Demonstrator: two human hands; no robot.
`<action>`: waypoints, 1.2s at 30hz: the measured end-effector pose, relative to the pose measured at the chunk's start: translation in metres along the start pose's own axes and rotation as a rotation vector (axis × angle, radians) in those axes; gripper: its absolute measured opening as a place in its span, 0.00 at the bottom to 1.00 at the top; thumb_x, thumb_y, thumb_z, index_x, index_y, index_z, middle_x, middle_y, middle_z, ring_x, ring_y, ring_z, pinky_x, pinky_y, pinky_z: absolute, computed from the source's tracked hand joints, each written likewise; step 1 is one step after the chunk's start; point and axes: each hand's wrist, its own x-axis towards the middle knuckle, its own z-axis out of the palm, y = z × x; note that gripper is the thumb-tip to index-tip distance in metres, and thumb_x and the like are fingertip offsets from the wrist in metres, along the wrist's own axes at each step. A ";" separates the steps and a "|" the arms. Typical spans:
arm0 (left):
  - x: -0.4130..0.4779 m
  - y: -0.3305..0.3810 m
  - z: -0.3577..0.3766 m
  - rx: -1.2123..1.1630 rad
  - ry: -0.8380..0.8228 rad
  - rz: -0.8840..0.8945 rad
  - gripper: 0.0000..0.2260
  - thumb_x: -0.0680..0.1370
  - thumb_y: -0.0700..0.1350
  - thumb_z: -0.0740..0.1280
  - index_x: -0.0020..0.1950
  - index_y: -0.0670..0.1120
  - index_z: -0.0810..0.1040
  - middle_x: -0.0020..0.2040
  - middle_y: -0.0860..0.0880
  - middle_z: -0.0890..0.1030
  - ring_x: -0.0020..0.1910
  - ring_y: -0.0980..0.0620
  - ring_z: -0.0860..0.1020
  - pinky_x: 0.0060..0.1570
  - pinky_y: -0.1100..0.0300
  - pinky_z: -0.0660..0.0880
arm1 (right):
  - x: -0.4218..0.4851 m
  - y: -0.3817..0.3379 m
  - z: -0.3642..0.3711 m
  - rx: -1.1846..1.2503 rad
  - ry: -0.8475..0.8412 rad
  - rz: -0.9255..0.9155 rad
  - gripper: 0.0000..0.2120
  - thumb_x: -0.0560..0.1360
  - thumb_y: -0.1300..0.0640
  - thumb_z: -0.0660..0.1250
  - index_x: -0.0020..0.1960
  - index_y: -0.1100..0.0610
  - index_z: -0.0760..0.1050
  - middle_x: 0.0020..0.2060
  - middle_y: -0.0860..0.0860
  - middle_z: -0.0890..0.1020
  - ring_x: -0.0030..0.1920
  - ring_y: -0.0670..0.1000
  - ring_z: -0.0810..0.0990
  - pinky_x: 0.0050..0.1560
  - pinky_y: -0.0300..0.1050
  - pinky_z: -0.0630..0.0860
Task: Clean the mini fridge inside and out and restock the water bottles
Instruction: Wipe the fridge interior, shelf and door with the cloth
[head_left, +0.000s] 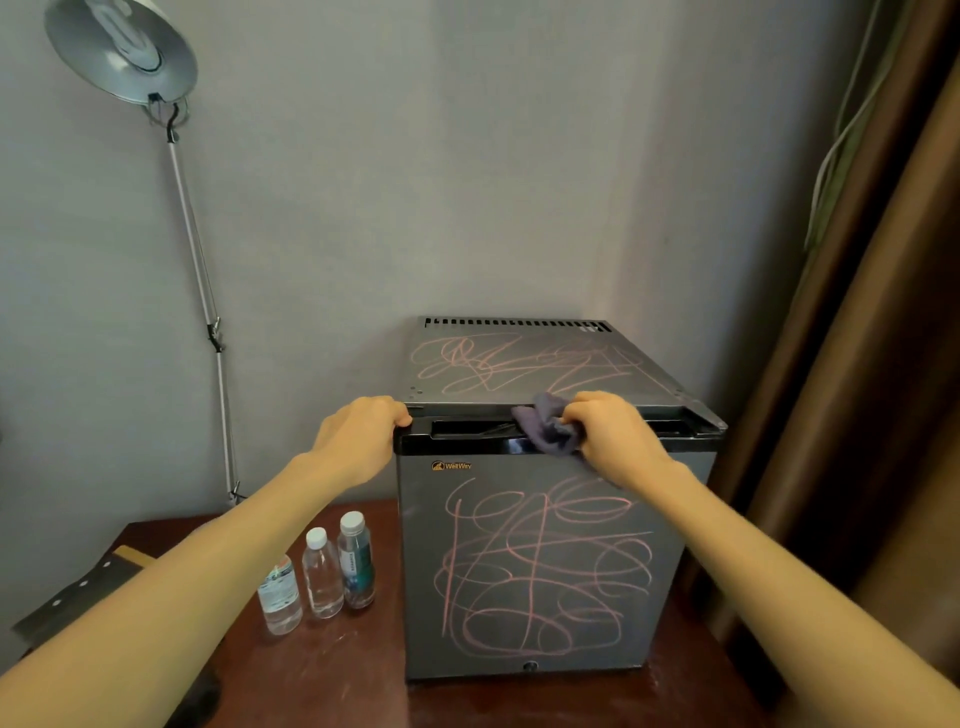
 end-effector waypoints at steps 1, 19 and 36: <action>0.000 0.000 0.000 0.000 0.002 -0.001 0.17 0.78 0.32 0.58 0.62 0.45 0.76 0.55 0.45 0.78 0.52 0.42 0.76 0.45 0.51 0.72 | -0.005 0.014 -0.005 -0.017 -0.004 0.024 0.06 0.70 0.63 0.68 0.47 0.59 0.81 0.46 0.56 0.81 0.50 0.58 0.78 0.48 0.49 0.74; 0.003 -0.002 0.002 -0.075 -0.001 0.004 0.17 0.76 0.30 0.59 0.61 0.43 0.78 0.55 0.43 0.79 0.51 0.41 0.76 0.46 0.52 0.72 | -0.032 0.071 -0.021 -0.065 -0.015 0.124 0.05 0.69 0.66 0.70 0.44 0.59 0.82 0.43 0.56 0.83 0.47 0.59 0.80 0.47 0.48 0.75; -0.016 -0.040 0.006 -0.238 0.107 -0.091 0.16 0.74 0.36 0.59 0.55 0.52 0.76 0.46 0.54 0.81 0.49 0.45 0.78 0.45 0.50 0.76 | 0.041 -0.124 0.033 0.038 -0.023 -0.186 0.09 0.74 0.60 0.66 0.53 0.60 0.79 0.54 0.57 0.78 0.56 0.58 0.75 0.52 0.50 0.72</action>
